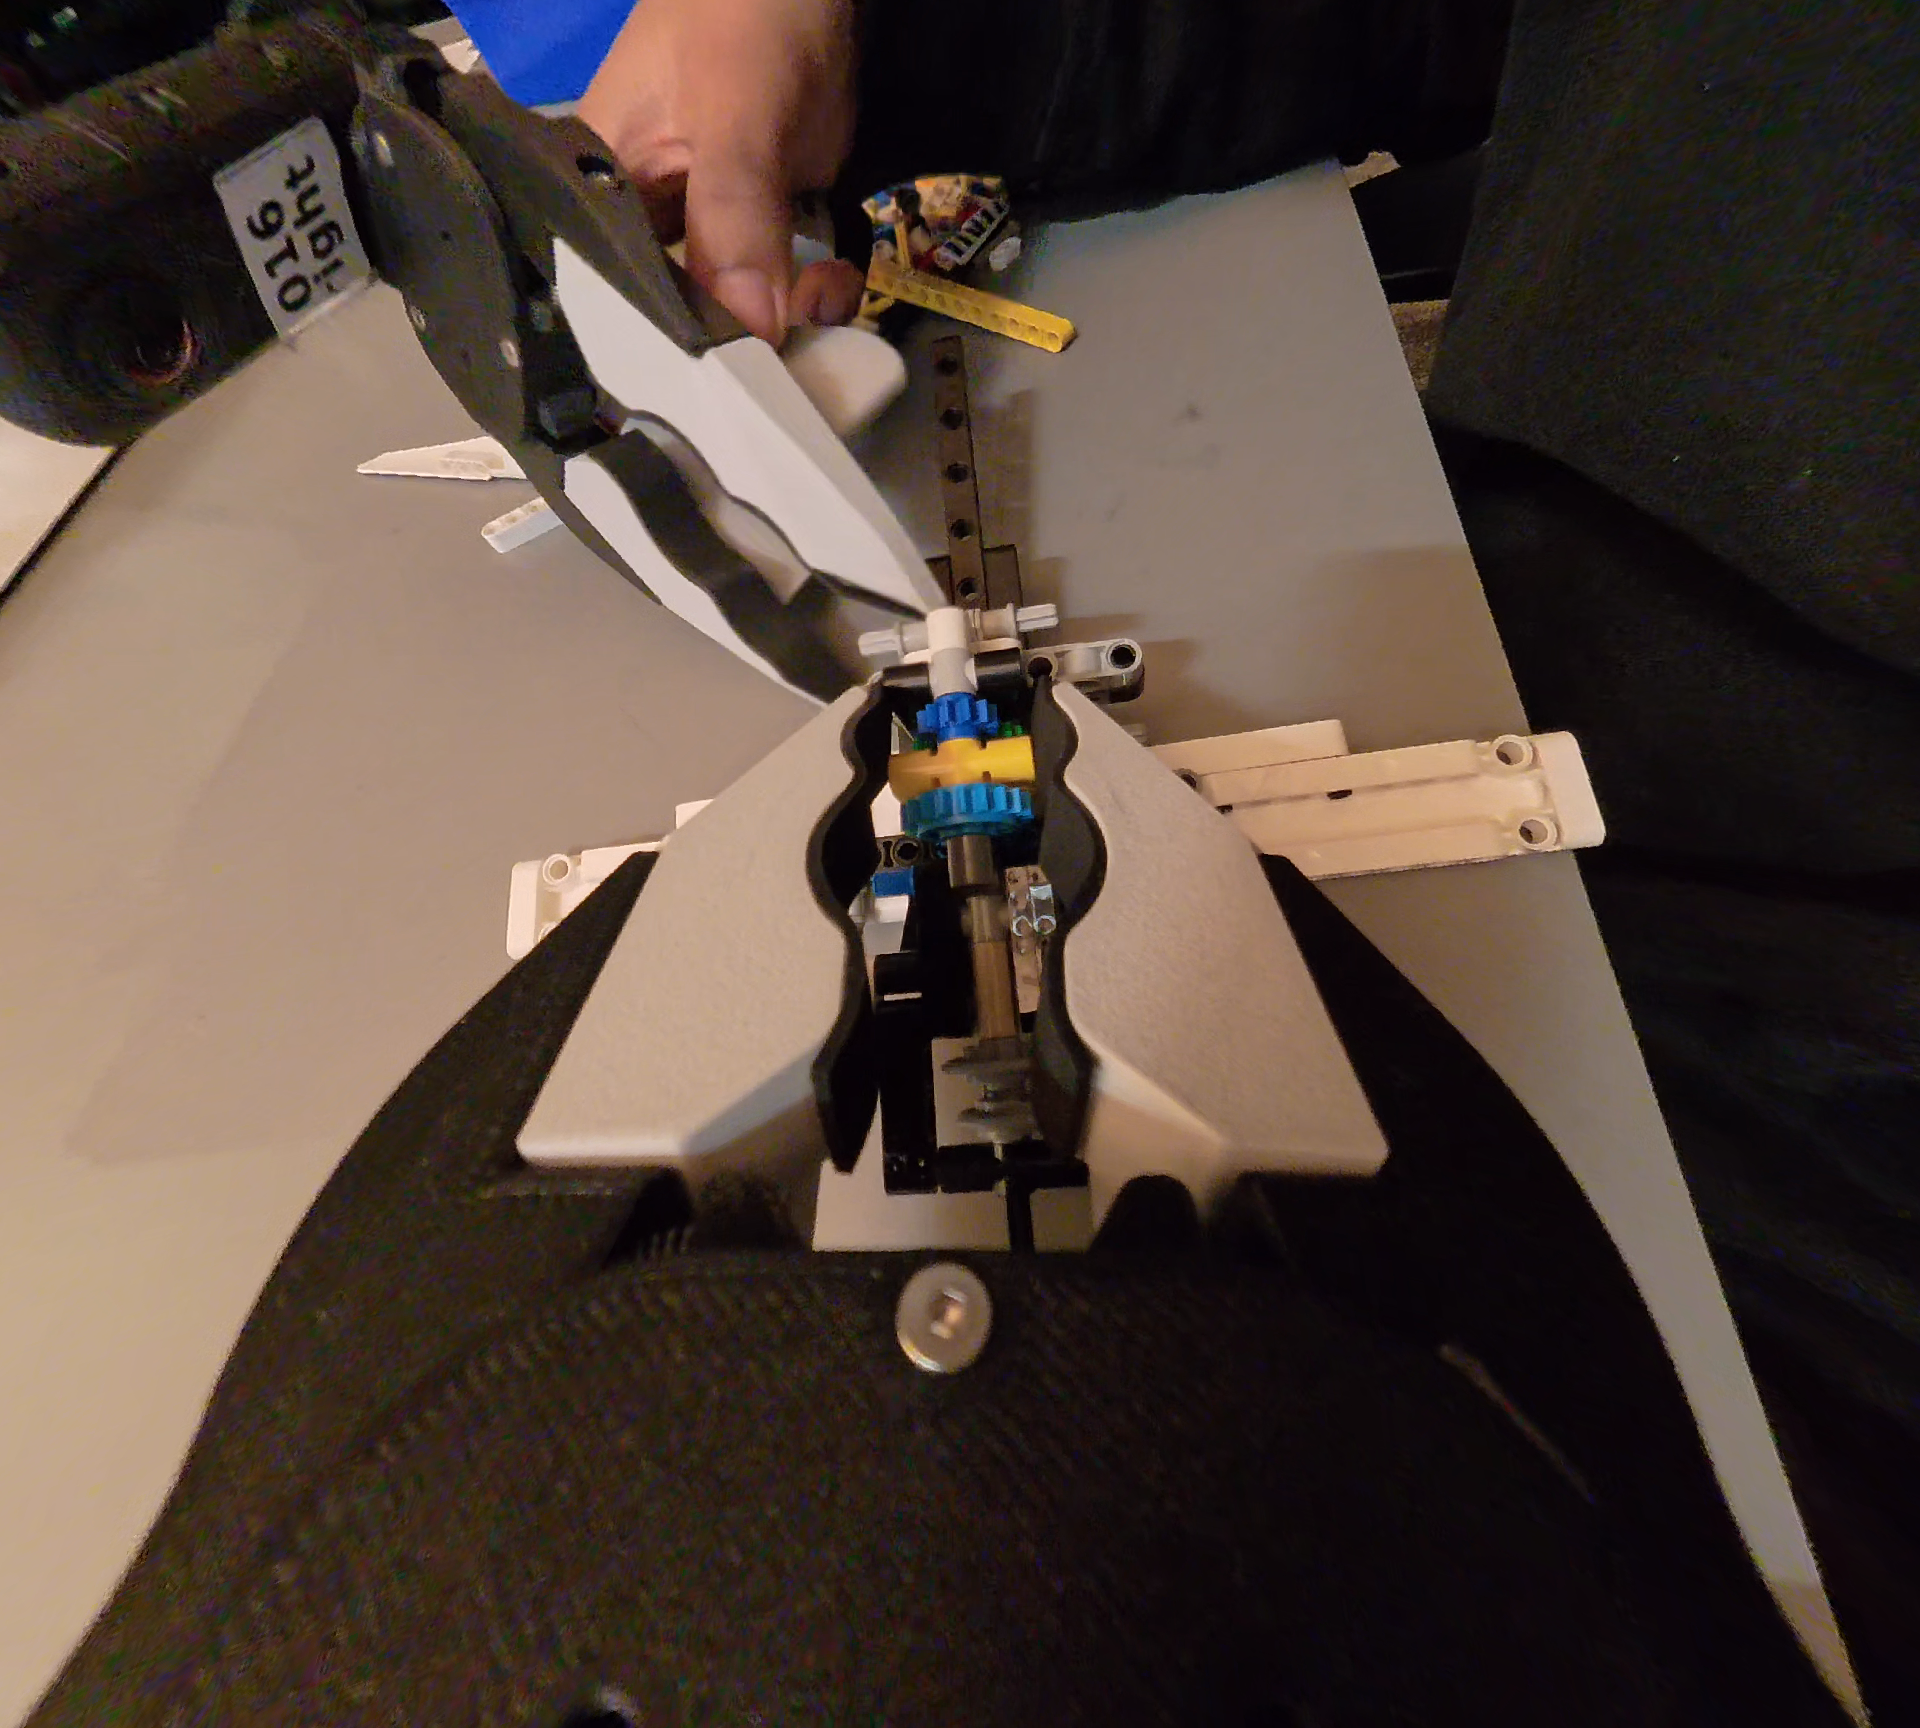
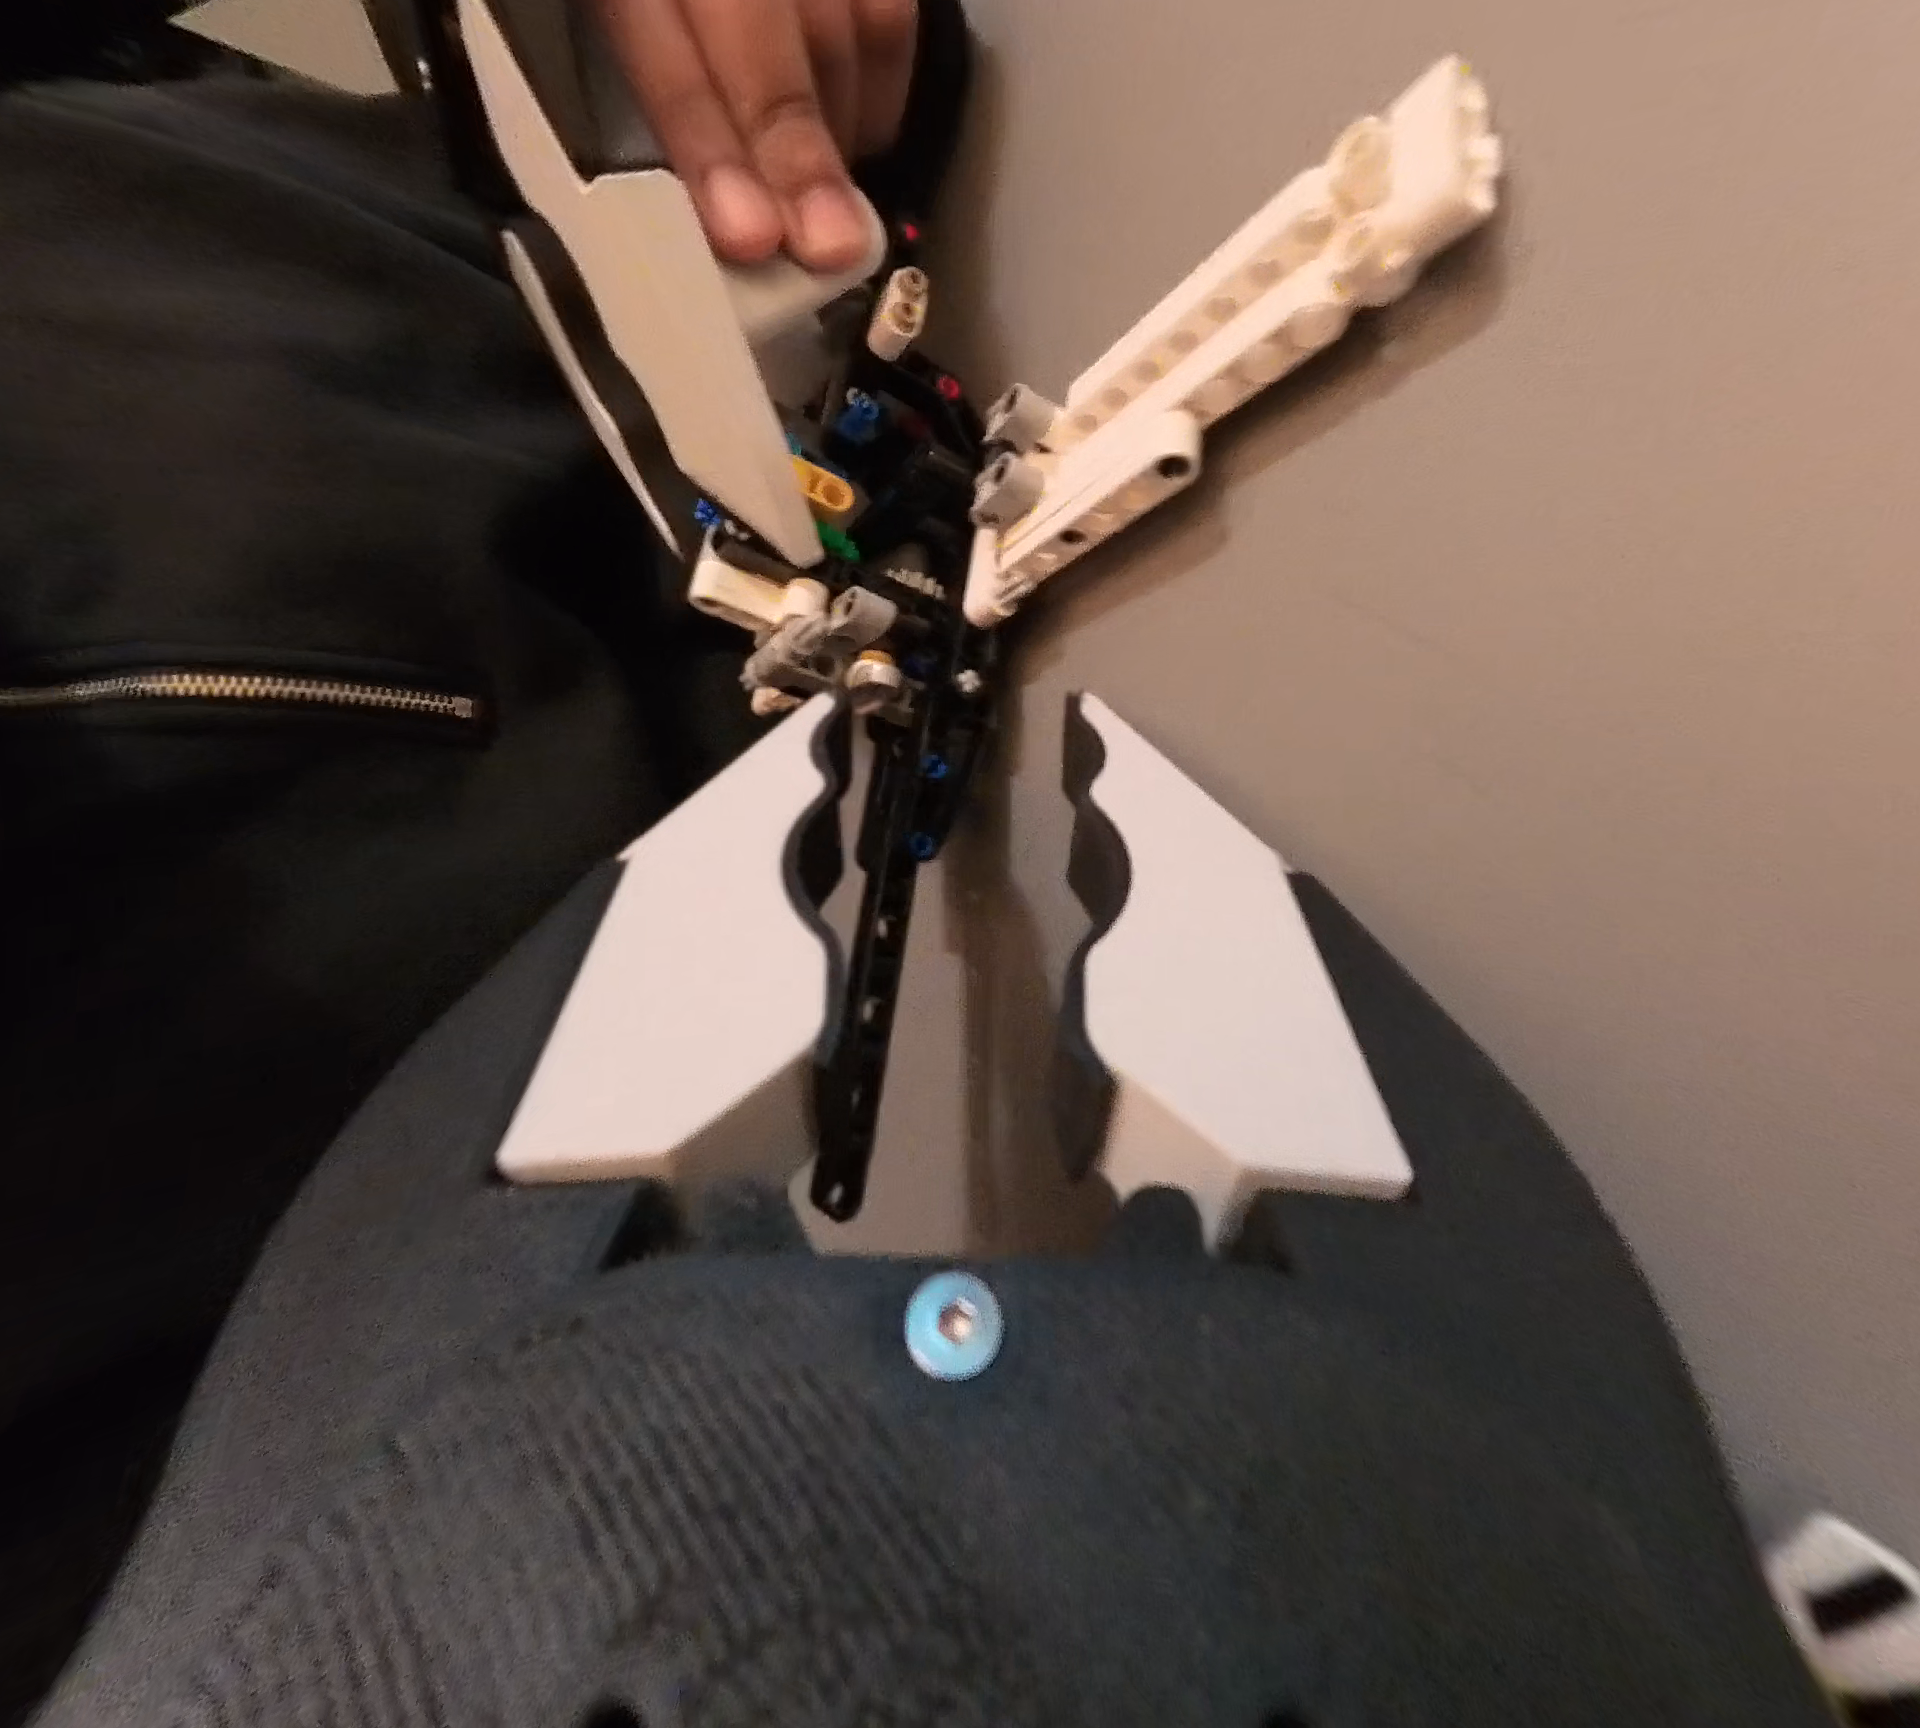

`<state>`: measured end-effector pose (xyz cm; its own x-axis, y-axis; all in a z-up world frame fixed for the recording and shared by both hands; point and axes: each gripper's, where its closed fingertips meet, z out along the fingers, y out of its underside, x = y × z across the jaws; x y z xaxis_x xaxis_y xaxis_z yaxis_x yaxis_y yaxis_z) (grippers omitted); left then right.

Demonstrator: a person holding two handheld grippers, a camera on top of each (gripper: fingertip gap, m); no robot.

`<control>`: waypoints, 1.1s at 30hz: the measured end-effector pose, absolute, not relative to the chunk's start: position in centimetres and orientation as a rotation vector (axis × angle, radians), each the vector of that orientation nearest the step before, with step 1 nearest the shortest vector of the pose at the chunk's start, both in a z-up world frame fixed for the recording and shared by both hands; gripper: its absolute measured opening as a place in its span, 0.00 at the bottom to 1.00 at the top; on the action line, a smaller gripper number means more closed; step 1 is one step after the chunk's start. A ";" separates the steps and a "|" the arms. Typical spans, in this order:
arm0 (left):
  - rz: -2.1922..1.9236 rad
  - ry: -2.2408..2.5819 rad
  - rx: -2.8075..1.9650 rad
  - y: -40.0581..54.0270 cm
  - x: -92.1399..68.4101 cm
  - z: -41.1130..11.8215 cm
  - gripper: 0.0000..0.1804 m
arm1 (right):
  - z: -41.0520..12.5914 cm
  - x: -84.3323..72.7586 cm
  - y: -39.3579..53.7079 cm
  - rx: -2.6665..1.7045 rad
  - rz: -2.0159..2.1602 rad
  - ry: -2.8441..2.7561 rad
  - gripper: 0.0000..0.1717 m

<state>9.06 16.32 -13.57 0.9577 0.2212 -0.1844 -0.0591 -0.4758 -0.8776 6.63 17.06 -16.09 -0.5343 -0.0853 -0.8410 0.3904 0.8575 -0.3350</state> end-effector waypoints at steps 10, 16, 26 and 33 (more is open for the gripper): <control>0.333 -0.120 -2.043 16.3 9.0 -13.6 0.14 | -15.8 6.9 16.7 0.210 -0.626 2.139 0.21; 0.328 -0.116 -2.043 16.3 9.1 -13.6 0.14 | -15.9 7.0 16.6 0.208 -0.618 2.148 0.21; 0.307 -0.128 -2.048 16.4 9.1 -13.7 0.13 | -16.2 7.1 16.5 0.226 -0.591 2.202 0.16; 0.314 -0.133 -2.048 16.4 9.0 -13.7 0.14 | -15.4 7.5 16.5 0.164 -0.616 2.268 0.05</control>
